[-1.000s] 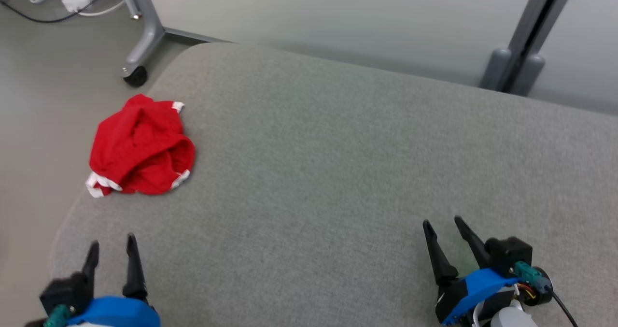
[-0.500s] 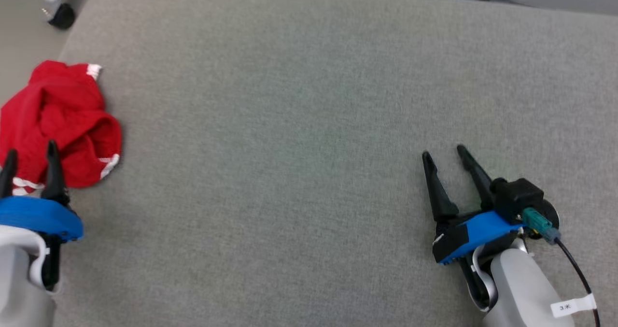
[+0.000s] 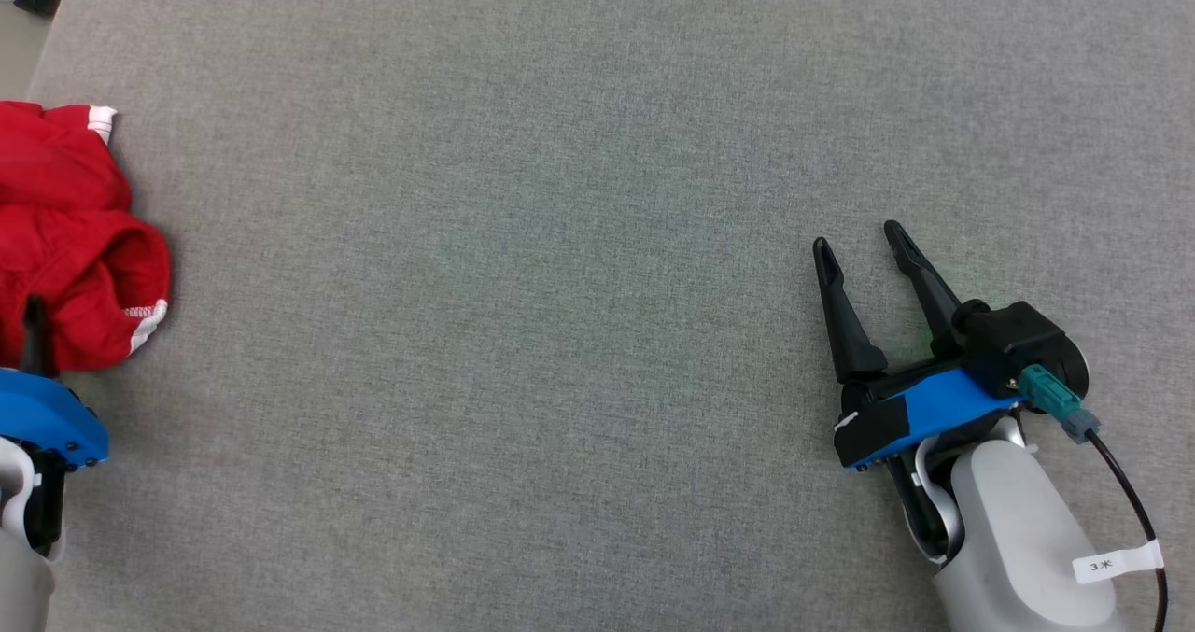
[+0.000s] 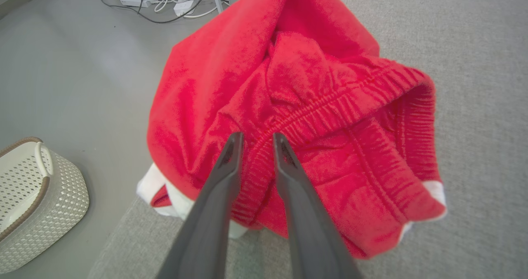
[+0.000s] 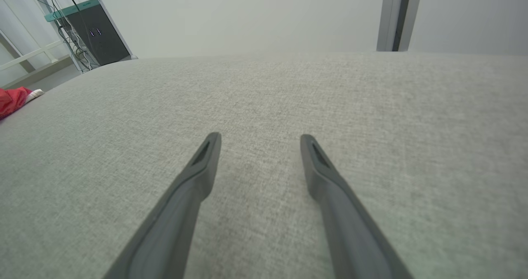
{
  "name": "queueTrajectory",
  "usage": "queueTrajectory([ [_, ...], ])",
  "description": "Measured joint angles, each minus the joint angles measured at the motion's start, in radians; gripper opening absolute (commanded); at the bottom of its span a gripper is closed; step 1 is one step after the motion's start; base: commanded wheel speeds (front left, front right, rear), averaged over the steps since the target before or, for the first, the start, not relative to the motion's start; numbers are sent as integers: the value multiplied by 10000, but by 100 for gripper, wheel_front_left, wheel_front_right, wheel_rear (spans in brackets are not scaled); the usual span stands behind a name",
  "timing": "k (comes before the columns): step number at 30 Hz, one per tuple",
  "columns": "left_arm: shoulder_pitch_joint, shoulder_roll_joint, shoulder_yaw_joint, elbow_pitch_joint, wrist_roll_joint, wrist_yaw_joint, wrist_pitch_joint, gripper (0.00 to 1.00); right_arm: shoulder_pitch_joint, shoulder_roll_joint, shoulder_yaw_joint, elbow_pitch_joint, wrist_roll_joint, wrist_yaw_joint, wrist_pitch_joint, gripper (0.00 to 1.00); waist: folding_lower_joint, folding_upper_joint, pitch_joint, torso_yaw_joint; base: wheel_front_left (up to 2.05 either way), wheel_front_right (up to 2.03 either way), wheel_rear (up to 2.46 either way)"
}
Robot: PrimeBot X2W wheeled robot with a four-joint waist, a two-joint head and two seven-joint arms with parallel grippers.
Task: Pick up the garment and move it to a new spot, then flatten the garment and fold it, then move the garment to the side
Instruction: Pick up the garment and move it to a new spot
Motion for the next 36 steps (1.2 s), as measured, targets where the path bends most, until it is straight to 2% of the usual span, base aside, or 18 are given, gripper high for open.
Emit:
queueTrajectory([
  [12, 55, 194, -959, 73, -1022, 0, -102, 0, 255, -86, -100, 326, 236, -4, 23, 100, 1, 0, -599, -9, 0, 0, 0],
  [17, 201, 299, -1446, -378, -1350, 0, -115, 0, 530, -86, -249, 368, 253, -6, 23, 100, 1, 0, -807, -23, 0, 0, 0],
  [22, 374, 560, -1641, -1615, -1336, 0, -119, 0, 797, -94, -389, 476, 290, -8, 33, 100, 1, 0, -1123, 1, 0, 0, 0],
  [27, 814, 520, -1902, -3302, -997, 0, -119, 0, 1054, -100, -336, 566, 581, -10, 35, 100, 1, 0, -1597, 23, 0, 0, 0],
  [32, 1267, 163, -2251, -4932, -608, 0, -117, 0, 1259, -98, -88, 633, 984, -10, 36, 100, 0, 0, -2085, -104, 0, 0, 0],
  [36, 1449, -242, -2801, -6075, -249, 2, -117, 0, 1440, -100, 119, 640, 1271, -12, 38, 100, -1, 0, -2378, -472, 0, 0, 0],
])
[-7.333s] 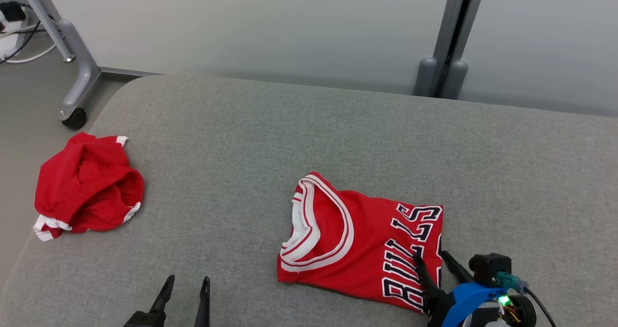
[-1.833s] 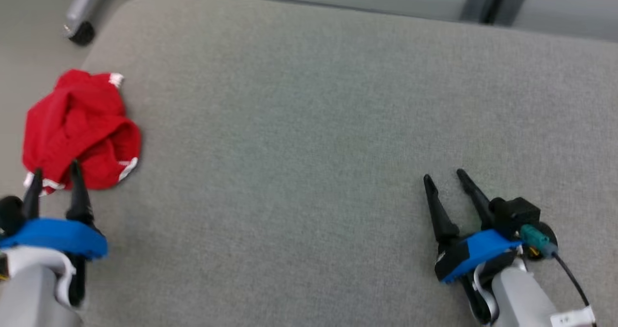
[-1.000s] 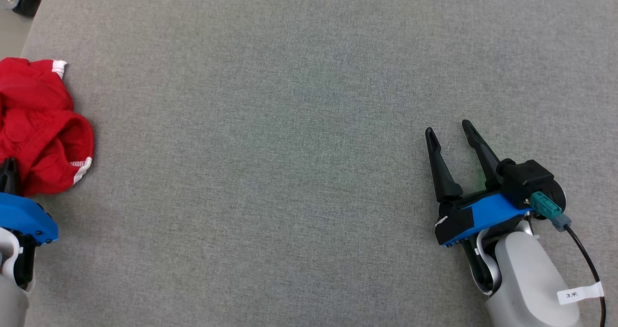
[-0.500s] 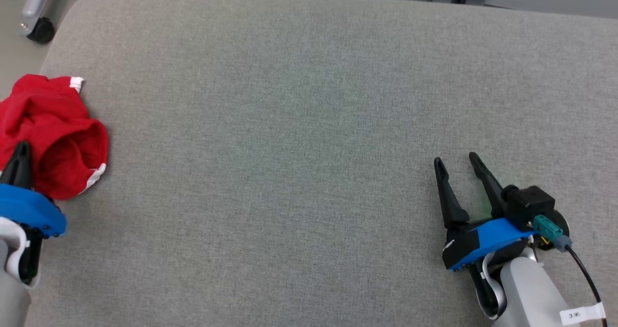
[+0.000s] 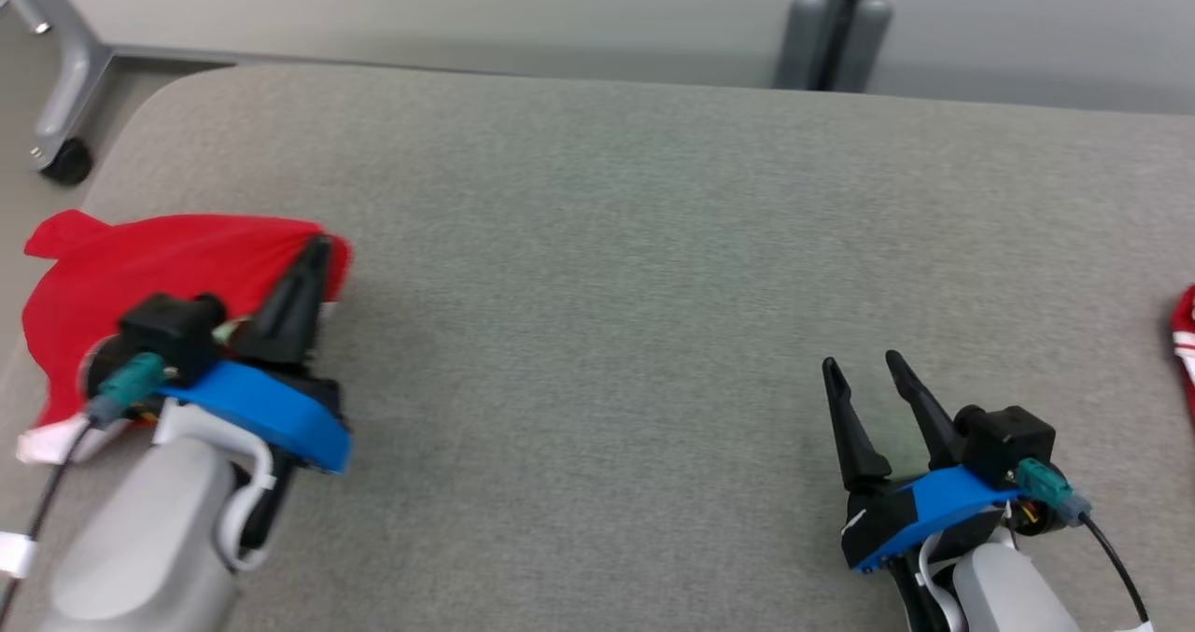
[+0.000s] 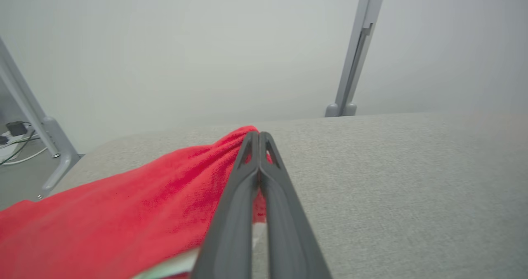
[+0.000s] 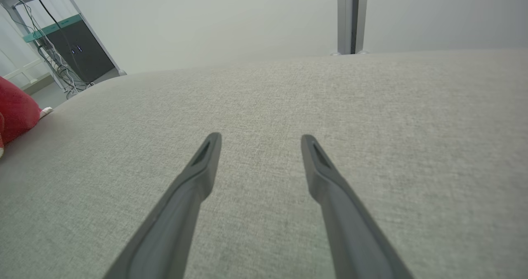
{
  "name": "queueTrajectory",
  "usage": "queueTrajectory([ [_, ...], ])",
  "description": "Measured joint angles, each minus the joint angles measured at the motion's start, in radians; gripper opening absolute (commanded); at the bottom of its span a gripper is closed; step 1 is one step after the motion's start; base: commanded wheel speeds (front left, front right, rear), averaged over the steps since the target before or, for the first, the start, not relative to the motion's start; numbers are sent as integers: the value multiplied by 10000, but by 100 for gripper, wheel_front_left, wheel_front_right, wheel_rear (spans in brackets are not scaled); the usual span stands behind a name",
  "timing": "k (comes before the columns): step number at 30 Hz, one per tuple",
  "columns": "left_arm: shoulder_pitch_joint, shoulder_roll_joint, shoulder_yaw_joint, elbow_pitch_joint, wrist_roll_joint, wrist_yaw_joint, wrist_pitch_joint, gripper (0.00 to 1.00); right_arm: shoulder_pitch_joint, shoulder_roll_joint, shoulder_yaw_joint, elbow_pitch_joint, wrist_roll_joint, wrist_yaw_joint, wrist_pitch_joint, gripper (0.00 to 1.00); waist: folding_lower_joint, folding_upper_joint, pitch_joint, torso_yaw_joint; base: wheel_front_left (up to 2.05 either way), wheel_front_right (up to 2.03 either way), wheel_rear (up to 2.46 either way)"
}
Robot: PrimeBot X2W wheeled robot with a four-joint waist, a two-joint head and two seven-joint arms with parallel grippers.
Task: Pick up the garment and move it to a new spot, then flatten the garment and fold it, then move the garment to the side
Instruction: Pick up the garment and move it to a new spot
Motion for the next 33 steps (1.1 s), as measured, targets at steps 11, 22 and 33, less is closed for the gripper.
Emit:
queueTrajectory([
  [11, -161, -1676, -1814, -1609, 303, 0, 0, 0, 492, -4, 368, -144, 291, 0, -2, 100, 0, 0, -245, -2175, 0, 0, 0],
  [22, -785, -2855, -2899, -1639, 437, 0, 0, 0, 979, -17, 535, -430, 435, 0, -2, 100, 0, 0, -424, -4326, 0, 0, 0],
  [33, 155, -2575, -1009, -1030, 1181, 4, -2, 100, 1080, -15, 326, -491, 451, 0, -2, 100, 1, 0, -900, -3962, 0, 0, 0],
])
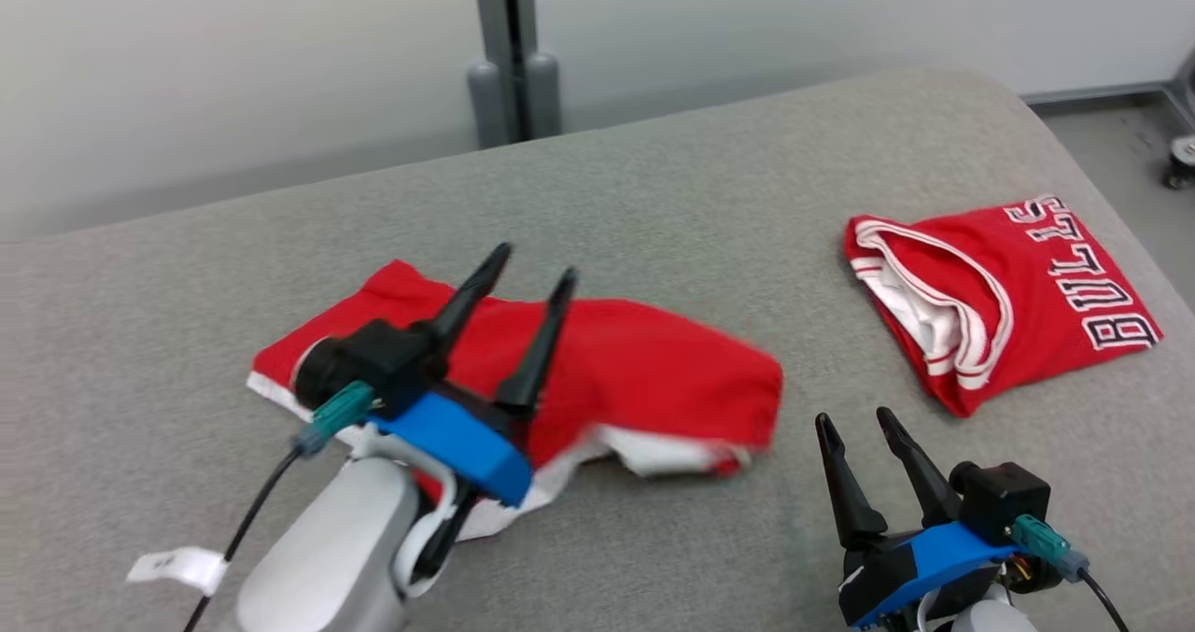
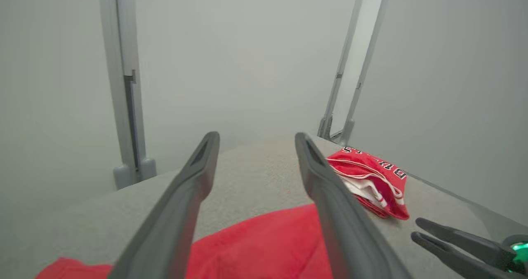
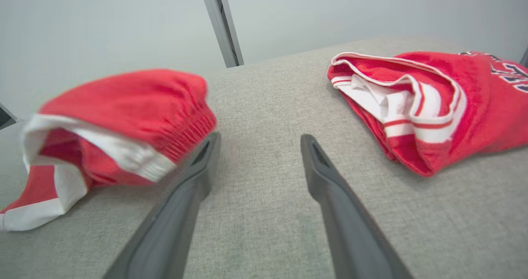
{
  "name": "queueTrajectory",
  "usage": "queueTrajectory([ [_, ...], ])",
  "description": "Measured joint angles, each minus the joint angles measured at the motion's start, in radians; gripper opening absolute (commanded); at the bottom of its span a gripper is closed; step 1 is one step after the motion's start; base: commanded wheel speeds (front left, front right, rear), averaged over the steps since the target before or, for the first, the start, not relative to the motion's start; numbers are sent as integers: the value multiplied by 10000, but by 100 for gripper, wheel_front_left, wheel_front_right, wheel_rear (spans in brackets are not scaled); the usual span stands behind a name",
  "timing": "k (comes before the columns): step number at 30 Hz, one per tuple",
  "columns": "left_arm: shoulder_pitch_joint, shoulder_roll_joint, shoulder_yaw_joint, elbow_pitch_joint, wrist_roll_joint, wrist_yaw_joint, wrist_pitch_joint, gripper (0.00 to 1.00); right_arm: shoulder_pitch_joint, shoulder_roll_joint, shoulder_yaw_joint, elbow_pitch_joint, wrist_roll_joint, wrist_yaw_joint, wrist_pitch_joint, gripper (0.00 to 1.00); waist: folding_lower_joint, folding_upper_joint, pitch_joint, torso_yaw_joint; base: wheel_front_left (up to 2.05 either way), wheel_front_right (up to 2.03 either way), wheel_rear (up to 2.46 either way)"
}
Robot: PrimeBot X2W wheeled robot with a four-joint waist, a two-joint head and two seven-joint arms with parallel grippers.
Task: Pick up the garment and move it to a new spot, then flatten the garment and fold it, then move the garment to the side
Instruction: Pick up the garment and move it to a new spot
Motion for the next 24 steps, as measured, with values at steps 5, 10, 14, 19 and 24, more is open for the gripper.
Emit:
queueTrajectory([
  [5, 1089, 280, 1465, 414, 305, 84, -2, 100, 44, 0, -65, 61, -2, 0, 0, 100, 0, 0, -324, 652, 0, 0, 0],
  [10, 2313, 355, 2744, 614, 876, 102, -10, 100, 111, 2, -165, 176, -25, 0, 0, 100, 0, 0, -681, 1250, 0, 0, 0],
  [14, 3437, 144, 3804, 598, 1235, 115, -12, 100, 285, 2, -232, 276, -71, 0, 0, 100, 0, 0, -963, 1605, 0, 0, 0],
  [19, 4805, -414, 5055, 94, 2002, 174, -12, 100, 475, 2, -339, 313, -119, 0, 0, 100, -1, 0, -1187, 1859, 0, 0, 0],
  [24, 5823, -1022, 5637, -299, 2849, 153, -12, 100, 848, 4, -568, 238, -451, 0, 0, 100, -1, 0, -1325, 2120, 0, 0, 0],
])
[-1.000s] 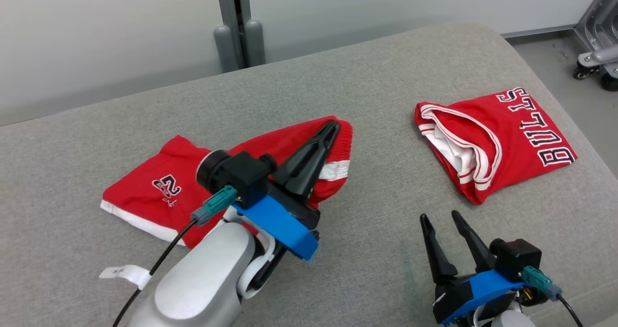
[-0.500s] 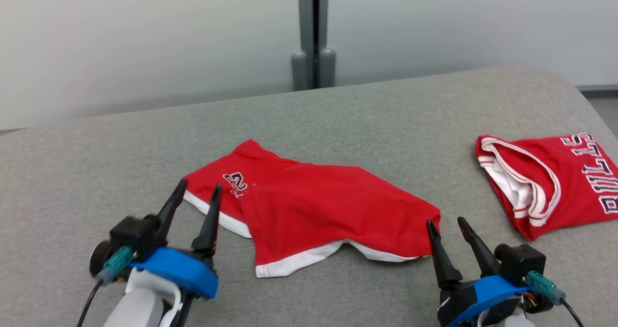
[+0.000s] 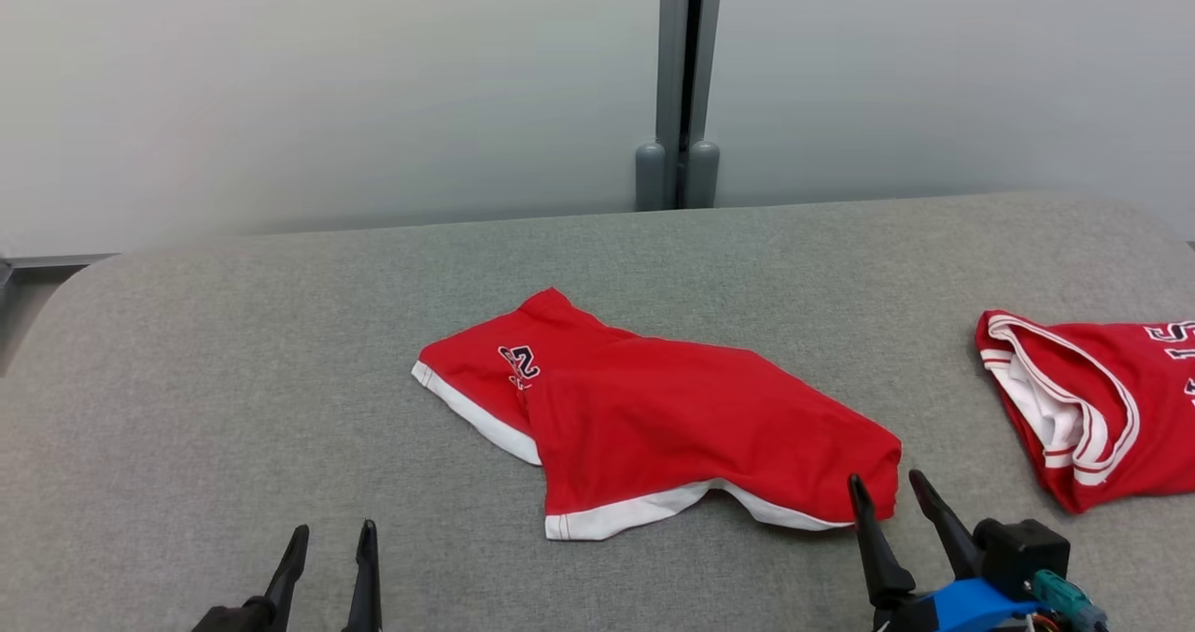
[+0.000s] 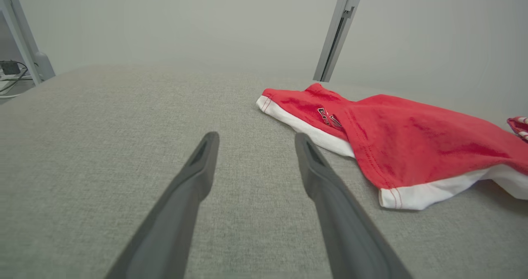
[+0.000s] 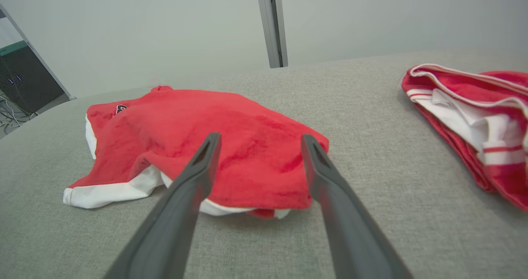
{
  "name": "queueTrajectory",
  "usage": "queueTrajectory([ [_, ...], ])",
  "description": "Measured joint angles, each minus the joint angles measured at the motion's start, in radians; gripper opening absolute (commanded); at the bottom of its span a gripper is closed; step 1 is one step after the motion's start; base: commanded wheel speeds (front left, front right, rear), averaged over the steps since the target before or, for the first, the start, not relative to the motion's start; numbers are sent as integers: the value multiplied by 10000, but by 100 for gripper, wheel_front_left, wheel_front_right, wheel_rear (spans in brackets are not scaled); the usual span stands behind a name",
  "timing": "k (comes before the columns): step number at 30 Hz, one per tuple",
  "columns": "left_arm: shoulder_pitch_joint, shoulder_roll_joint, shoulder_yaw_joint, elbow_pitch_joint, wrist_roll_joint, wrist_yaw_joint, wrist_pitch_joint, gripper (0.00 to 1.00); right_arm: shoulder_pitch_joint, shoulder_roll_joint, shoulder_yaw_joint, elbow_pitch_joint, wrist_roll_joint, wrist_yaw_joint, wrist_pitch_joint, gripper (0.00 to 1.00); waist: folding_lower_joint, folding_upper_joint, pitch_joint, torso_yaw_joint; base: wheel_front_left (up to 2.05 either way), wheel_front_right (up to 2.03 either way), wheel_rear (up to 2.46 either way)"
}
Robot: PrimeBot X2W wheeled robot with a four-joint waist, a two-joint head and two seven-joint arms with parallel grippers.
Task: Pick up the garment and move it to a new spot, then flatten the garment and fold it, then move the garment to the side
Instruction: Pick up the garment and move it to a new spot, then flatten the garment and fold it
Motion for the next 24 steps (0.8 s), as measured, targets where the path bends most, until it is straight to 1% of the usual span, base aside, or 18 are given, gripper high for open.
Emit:
queueTrajectory([
  [6, 155, -291, 357, -48, 587, -79, 2, 100, 235, 0, -384, -128, -311, 0, 0, 100, 0, 0, -56, 141, 0, 0, 0],
  [9, 81, -349, 522, 25, 704, -82, 2, 100, 274, -2, -412, -180, -464, 0, 0, 100, 0, 0, -55, 102, 0, 0, 0],
  [14, -81, -487, 516, 61, 819, -96, 2, 100, 273, 0, -403, -196, -464, 0, 0, 100, 1, 0, -6, -40, 0, 0, 0],
  [17, -141, -516, 0, 272, 527, -107, 2, 100, 266, 0, -339, -219, -456, 0, 0, 100, 0, 0, 91, -187, 0, 0, 0],
  [20, -356, -489, -855, 510, 2, -140, 2, 100, 247, 0, -272, -268, -431, 0, 0, 100, 1, 0, 263, -374, 0, 0, 0],
  [24, -824, -174, -1822, 857, -708, -142, 2, 100, 166, 0, -224, -374, -430, 0, 0, 100, 3, 0, 681, -674, 0, 0, 0],
])
